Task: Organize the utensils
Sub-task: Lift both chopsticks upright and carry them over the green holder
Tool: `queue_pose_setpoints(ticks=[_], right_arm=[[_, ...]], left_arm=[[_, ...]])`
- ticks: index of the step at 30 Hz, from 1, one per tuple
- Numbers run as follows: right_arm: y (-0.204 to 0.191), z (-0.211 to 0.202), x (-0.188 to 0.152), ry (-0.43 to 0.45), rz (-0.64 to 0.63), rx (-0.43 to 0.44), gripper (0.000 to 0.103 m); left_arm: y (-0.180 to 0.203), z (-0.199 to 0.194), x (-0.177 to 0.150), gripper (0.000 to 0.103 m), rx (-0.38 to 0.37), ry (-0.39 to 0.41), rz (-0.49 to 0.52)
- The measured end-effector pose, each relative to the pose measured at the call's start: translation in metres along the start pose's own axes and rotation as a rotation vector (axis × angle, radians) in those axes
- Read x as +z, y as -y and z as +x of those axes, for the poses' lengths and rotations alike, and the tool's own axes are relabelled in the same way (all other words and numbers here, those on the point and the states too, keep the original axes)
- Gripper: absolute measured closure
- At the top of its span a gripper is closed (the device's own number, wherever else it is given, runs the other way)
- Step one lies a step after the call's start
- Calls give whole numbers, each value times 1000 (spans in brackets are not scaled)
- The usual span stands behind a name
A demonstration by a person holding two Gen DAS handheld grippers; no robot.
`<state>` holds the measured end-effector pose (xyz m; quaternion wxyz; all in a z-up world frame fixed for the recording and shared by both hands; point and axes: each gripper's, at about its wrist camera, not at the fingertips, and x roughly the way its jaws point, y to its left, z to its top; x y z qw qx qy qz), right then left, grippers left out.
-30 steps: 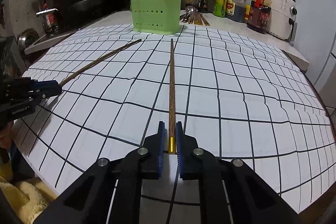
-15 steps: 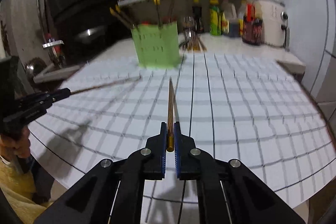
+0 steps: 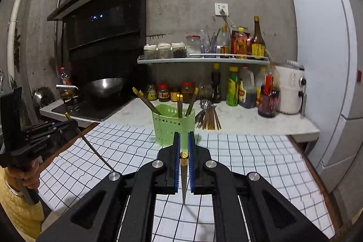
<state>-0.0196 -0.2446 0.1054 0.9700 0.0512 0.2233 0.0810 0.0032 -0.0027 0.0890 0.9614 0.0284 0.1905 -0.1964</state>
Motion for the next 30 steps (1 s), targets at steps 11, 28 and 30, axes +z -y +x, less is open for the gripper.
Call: queue_pose_setpoints(ticks=[11, 28, 30], right_arm=[[4, 36, 1, -25, -16, -62, 94], [-9, 62, -25, -109, -67, -44, 96], [-6, 69, -21, -109, -63, -31, 96]], left_arm=[[-12, 32, -9, 96, -36, -102, -60], [-10, 42, -30, 96, 0, -202, -64], [-11, 46, -24, 96, 0, -198, -64]])
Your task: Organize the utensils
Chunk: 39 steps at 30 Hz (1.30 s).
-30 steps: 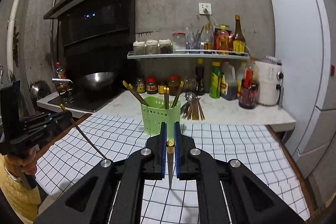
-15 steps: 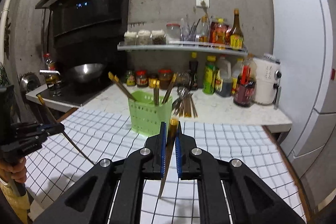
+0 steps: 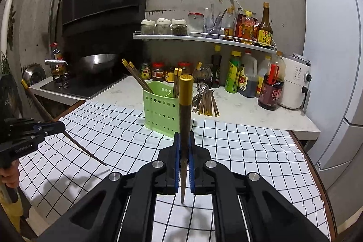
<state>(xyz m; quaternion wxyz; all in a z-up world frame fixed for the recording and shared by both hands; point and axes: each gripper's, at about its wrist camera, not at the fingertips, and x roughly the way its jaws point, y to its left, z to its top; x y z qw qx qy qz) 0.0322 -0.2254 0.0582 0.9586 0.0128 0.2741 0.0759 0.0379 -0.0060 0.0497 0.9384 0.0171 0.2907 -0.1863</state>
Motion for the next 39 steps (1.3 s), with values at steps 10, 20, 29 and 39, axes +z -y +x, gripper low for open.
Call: queue_pose_setpoints(ticks=[10, 20, 29, 39], right_arm=[[-16, 19, 91, 254, -16, 150, 96], [9, 90, 147, 333, 11, 42, 96], [23, 160, 131, 120, 32, 49, 91], [31, 87, 126, 189, 37, 22, 50]], left_arm=[[15, 7, 101, 96, -30, 194, 64], [14, 96, 173, 96, 4, 192, 81], [-2, 184, 166, 96, -4, 17, 68], [-5, 99, 164, 53, 3, 153, 14]])
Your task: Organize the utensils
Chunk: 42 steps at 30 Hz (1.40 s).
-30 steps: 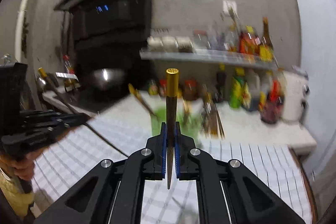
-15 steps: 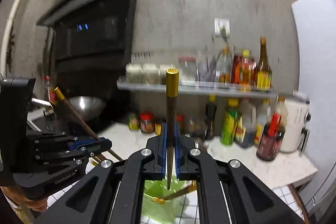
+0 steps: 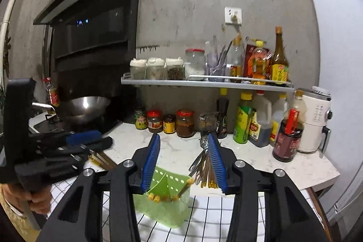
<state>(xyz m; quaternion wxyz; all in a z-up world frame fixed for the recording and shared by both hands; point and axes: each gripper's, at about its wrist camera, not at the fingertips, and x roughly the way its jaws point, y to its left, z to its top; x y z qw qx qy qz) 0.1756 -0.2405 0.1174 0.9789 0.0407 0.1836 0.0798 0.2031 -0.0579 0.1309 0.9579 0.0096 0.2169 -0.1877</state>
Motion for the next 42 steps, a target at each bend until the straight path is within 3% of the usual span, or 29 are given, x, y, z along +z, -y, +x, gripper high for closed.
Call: queue_pose_setpoints(ticks=[2, 5, 10, 17, 25, 32, 42], right_arm=[[-2, -21, -10, -22, -4, -11, 39], [-4, -49, -38, -91, 7, -19, 27], [-15, -86, -90, -217, 40, -22, 16], [-37, -141, -126, -262, 24, -33, 9], [-26, -201, -148, -271, 29, -141, 7], [-12, -206, -172, -331, 69, -185, 7], [-16, -198, -178, -351, 57, -173, 7]], left_arm=[[1, -21, -10, 32, 39, 2, 2], [4, -51, -46, 19, 123, -49, -5], [9, -82, -106, 6, 154, -149, -49], [22, -126, -156, 6, 191, -206, -87], [33, -169, -191, 6, 272, -248, -36], [29, -176, -194, 6, 338, -248, -21], [27, -171, -196, 6, 339, -266, -25]])
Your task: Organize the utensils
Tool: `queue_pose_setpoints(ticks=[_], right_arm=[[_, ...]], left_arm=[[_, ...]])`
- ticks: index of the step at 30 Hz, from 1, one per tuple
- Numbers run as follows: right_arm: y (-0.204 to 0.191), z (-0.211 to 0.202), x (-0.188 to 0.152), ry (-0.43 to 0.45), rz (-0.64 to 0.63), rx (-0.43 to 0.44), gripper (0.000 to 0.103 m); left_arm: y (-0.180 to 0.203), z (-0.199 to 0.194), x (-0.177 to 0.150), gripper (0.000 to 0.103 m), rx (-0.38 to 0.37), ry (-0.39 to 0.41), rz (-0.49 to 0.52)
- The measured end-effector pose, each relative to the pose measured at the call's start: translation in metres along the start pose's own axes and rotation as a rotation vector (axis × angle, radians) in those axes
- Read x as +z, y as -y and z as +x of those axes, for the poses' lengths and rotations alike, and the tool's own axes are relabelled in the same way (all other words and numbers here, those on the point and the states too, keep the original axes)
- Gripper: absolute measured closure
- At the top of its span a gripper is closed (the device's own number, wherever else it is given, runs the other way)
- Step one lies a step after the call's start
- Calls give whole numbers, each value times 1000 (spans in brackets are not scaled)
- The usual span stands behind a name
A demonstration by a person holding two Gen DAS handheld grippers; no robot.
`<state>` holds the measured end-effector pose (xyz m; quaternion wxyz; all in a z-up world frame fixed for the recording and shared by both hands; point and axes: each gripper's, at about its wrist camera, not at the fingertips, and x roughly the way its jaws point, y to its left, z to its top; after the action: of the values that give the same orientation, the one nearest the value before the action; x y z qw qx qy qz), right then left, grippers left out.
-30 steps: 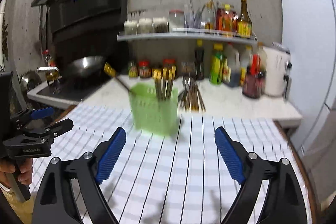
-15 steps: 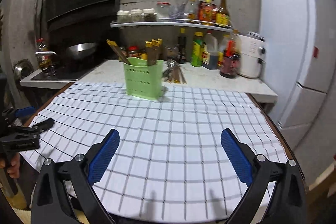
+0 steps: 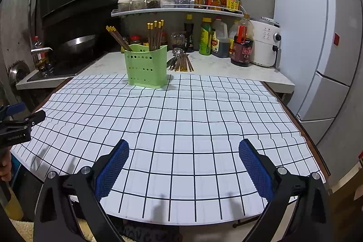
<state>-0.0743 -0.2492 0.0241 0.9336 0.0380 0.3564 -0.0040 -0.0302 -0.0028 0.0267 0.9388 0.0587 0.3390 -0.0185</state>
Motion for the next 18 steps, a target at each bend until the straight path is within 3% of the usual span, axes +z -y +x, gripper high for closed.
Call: queue_pose_setpoints(ticks=[18], right_arm=[[2, 4, -1, -6, 11, 0, 7]], left_arm=[[-5, 1, 2, 6, 3, -1, -5]])
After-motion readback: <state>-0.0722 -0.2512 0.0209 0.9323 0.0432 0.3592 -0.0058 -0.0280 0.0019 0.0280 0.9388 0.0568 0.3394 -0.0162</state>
